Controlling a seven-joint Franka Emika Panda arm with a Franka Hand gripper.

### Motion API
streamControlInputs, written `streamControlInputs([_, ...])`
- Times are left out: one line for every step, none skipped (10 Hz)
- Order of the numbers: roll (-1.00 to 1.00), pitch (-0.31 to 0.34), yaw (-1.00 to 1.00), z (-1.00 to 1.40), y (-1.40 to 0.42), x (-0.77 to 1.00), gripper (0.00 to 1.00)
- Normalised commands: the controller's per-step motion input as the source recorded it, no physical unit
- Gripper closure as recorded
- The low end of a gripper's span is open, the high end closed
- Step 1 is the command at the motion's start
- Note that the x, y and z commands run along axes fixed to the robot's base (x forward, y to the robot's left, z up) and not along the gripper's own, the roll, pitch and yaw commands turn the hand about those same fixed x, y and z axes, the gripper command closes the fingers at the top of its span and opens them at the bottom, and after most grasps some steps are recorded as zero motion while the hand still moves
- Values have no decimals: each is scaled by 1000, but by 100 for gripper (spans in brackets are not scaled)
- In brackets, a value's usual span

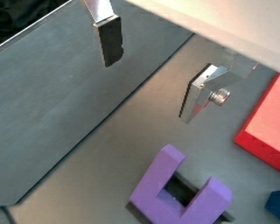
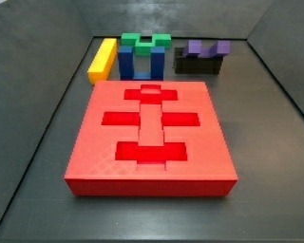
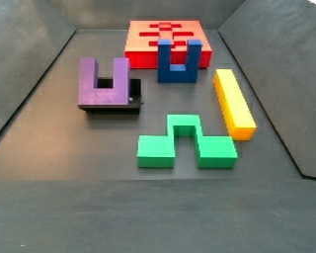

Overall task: Pick up the purple object. Move up. Place the purple object on the fixture. Regrasp the purple object. Move to above the board. Insert the purple object.
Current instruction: Regrasp the purple object.

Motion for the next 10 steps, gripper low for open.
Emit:
streamControlInputs([160, 237, 100, 146, 186, 891, 0])
streamControlInputs([671, 263, 71, 303, 0, 831, 0])
streamControlInputs([1000, 203, 51, 311, -54, 686, 0])
streamControlInputs([1000, 183, 31, 251, -106, 620, 0])
streamControlInputs([1000, 97, 100, 0, -246, 503, 0])
streamControlInputs([757, 0, 214, -357, -234, 243, 0])
streamControlInputs([843, -60, 329, -383, -329, 111, 0])
streamControlInputs([883, -80, 331, -343, -323, 126, 0])
streamControlInputs([943, -89, 323, -277, -306, 134, 0])
streamControlInputs([1000, -71, 326, -217, -271, 86, 0])
